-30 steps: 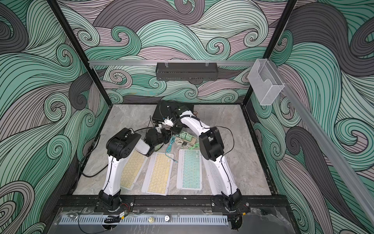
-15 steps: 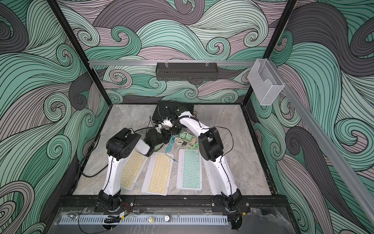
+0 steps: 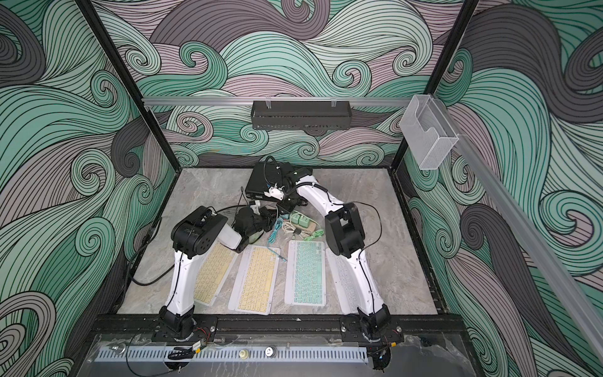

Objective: Unplug the wireless keyboard
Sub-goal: Remove the plug from the socket.

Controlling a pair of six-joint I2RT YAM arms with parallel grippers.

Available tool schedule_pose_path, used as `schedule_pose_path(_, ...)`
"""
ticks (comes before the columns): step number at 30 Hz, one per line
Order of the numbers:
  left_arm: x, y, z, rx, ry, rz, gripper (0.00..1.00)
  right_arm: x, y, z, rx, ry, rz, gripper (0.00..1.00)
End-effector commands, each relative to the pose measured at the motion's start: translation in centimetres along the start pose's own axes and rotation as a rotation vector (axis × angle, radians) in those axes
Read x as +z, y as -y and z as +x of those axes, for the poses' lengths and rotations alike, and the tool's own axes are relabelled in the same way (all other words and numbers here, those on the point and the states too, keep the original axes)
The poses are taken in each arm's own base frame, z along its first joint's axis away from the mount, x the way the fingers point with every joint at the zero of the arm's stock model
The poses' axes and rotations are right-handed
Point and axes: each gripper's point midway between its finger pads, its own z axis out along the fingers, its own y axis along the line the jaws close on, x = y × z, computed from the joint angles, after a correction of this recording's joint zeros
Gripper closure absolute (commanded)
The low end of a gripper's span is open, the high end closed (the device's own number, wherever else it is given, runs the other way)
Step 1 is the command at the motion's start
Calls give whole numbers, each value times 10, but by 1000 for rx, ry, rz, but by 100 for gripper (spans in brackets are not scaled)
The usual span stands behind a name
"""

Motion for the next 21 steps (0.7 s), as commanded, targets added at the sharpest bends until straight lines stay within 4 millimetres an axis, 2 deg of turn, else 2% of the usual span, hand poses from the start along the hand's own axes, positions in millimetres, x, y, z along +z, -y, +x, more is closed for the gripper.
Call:
schedule_pose_path(1,-34,-134,23,-137,-21,-439,100,-44,-12,-44,-88,119,104,100)
schedule_pose_path(3,-34,-134,23,-136,-21,-441,100,-38,2,-35,-138,26,246,100)
schedule_pose_path(5,-34,-134,23,-135,-21,-441,100,-34,7,-32,-172,-23,318,100)
schedule_pose_path(9,-34,-134,23,-134,-20,-441,100,-35,-5,-40,-165,33,252,100)
schedule_pose_path(13,-34,-127,21,-109,-24,-444,100,-47,-11,-47,-159,77,236,100)
schedule_pose_path(16,-35,-114,18,-62,-23,-438,100,-59,-16,-55,-147,138,233,100)
schedule_pose_path(21,-37,-74,12,33,-22,-393,100,-90,-23,-67,-119,261,259,100)
